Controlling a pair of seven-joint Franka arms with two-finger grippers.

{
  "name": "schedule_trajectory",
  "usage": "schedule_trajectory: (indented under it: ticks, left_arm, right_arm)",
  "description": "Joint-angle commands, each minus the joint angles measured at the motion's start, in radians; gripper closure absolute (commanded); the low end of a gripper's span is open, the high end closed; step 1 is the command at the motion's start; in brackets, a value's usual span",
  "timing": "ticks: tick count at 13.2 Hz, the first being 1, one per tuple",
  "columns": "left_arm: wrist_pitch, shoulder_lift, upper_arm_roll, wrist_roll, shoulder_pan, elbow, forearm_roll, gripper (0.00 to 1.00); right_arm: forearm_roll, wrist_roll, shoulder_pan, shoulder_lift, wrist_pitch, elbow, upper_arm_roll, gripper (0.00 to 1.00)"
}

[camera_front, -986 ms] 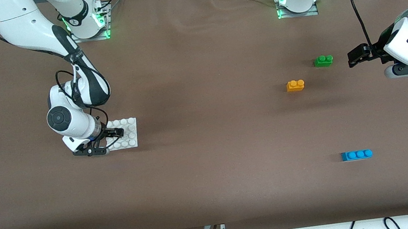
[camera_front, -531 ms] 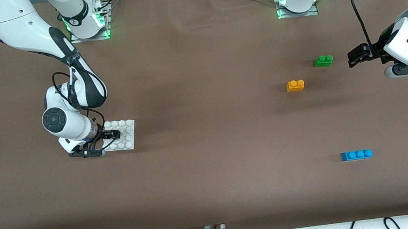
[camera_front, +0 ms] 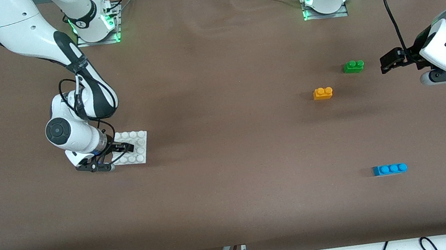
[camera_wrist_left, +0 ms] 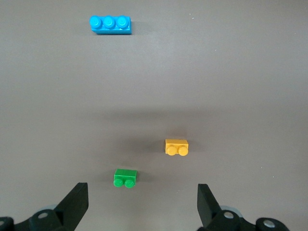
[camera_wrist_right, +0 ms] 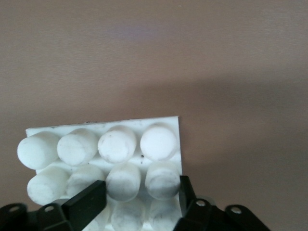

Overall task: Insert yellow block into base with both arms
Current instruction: 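Close the right gripper on the white base plate's edge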

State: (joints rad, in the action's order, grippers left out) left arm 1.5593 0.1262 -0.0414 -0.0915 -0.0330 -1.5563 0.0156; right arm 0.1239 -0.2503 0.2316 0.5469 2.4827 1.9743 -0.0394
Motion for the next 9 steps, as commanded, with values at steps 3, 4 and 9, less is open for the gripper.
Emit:
schedule_trajectory:
  ticks: [3, 4, 9]
  left_arm:
    - [-0.016, 0.015, 0.003, 0.012, -0.001, 0.032, 0.004, 0.00]
    - [-0.016, 0.015, 0.003, 0.012, -0.001, 0.032, 0.004, 0.00]
    - [-0.016, 0.015, 0.003, 0.012, -0.001, 0.032, 0.004, 0.00]
  right_arm:
    - [0.028, -0.021, -0.003, 0.033, 0.078, 0.017, 0.050, 0.51]
    - [0.028, -0.042, -0.002, 0.033, 0.079, 0.015, 0.061, 0.51]
    - [0.026, -0.173, 0.077, 0.054, 0.136, 0.008, 0.069, 0.51]
